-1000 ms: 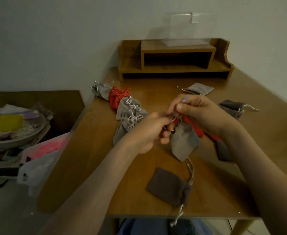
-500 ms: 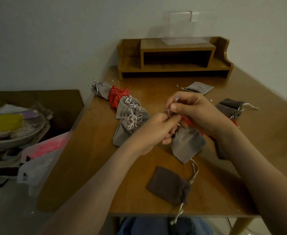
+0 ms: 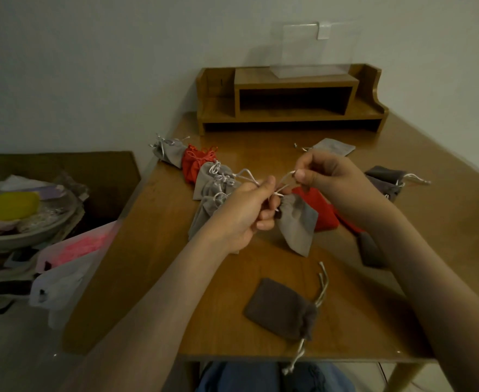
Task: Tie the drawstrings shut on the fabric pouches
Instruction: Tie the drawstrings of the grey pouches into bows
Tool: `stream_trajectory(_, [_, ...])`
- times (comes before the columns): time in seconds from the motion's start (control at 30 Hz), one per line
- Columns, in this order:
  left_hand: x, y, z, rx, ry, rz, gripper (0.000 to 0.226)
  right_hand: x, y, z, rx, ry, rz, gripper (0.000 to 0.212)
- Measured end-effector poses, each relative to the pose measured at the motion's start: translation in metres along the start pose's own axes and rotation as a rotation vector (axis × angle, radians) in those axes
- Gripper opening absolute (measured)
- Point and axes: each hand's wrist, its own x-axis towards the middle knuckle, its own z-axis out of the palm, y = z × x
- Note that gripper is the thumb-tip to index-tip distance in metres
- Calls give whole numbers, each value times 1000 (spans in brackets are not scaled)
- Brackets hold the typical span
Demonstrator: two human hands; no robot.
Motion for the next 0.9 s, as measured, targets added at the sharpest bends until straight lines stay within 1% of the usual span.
stream_trajectory(0.07, [0, 1, 1, 33, -11, 22, 24, 0, 0, 2, 89, 14, -30, 5])
stream_trajectory(0.13, [-2, 1, 3, 55, -17, 39, 22, 0, 1, 4, 197, -20, -22, 18])
stream_trajectory(0.17, [-2, 1, 3, 49, -9, 49, 21, 0, 1, 6, 199, -46, 13, 27])
stream_trajectory(0.27, [0, 1, 2, 11, 40, 113, 17, 2, 2, 11, 70, -142, 160, 46])
stream_trajectory(0.33, [1, 1, 1, 19, 84, 151, 15, 2, 0, 13, 34, -205, 213, 43])
stream_trajectory(0.43, [2, -3, -2, 81, 148, 196, 16, -1, -5, 9, 18, -236, 262, 33])
stream_trajectory(0.53, [0, -3, -3, 195, 200, 214, 15, -2, -5, 6, 31, -254, 299, 9])
stream_trajectory(0.6, [-2, -2, -2, 256, 218, 242, 13, -2, -4, 7, 35, -249, 334, 8])
stream_trajectory(0.67, [-2, -3, -3, 327, 220, 301, 17, -1, -3, 8, 60, -236, 384, 9])
stream_trajectory(0.7, [-2, -3, -4, 373, 224, 332, 18, -1, -2, 8, 100, -234, 396, 13])
stream_trajectory(0.77, [-1, -2, -6, 435, 221, 374, 14, -1, -2, 9, 181, -228, 396, 16])
stream_trajectory(0.83, [-1, 1, -8, 455, 186, 378, 9, -2, -2, 8, 226, -221, 394, 17])
stream_trajectory(0.9, [0, 3, -11, 479, 148, 368, 8, -2, -1, 6, 246, -224, 399, 11])
